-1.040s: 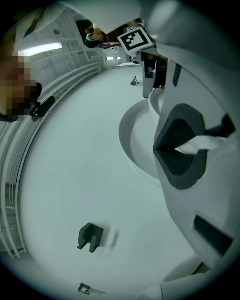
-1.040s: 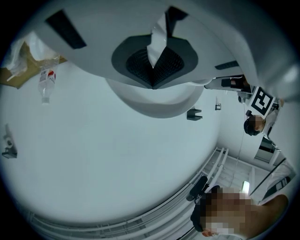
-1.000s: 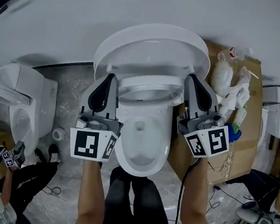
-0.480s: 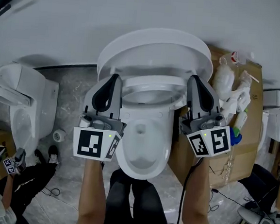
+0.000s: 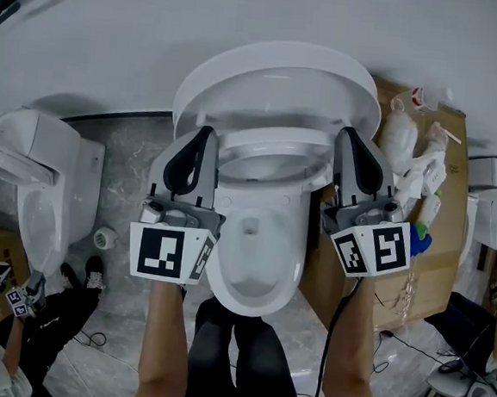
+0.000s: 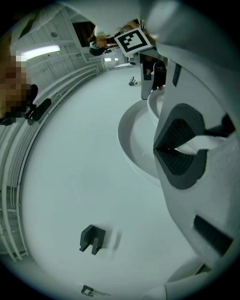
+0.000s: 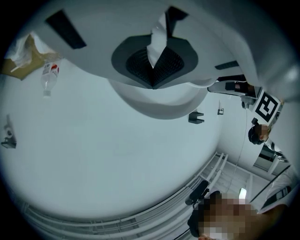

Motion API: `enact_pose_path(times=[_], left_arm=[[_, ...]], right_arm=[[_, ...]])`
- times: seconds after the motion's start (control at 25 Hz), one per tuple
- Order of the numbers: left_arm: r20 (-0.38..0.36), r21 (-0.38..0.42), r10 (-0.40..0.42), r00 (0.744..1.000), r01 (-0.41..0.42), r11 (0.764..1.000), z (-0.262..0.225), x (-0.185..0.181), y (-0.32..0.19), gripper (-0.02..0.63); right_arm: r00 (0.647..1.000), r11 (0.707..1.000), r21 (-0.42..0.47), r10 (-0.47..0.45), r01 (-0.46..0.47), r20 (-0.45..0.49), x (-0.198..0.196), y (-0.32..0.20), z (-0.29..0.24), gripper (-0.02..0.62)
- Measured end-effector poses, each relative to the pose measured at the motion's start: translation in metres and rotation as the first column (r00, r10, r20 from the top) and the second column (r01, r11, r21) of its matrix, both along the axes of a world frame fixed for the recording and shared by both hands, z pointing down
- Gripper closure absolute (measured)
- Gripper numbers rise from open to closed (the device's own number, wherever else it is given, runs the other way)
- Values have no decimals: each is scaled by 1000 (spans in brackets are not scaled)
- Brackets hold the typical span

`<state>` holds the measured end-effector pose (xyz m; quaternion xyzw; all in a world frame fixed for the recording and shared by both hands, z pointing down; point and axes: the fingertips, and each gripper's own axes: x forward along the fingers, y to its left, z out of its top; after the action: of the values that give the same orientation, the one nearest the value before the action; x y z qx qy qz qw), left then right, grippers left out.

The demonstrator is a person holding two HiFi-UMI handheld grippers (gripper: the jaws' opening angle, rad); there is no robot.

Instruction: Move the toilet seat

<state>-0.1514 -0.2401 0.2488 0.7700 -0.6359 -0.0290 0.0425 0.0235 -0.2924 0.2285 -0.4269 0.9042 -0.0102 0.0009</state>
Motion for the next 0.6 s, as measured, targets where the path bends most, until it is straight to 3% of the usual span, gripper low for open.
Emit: enact_pose_path(times=[0.16,0.4,0.6], left_arm=[[17,-1,-6,1000,6,1000,-1,-3,4,595],[25,34,-1,1000,0,999,-13,-2,25,596],[27,13,40,999,-40,999,-5,14,48,596]], right_arm=[[996,999,31,27,-25,-80,0,7,-3,581],[997,1000,15,5,-4,-73,3,38,-9,581],[991,1000,17,-17,19,-134,5,73,0,583]])
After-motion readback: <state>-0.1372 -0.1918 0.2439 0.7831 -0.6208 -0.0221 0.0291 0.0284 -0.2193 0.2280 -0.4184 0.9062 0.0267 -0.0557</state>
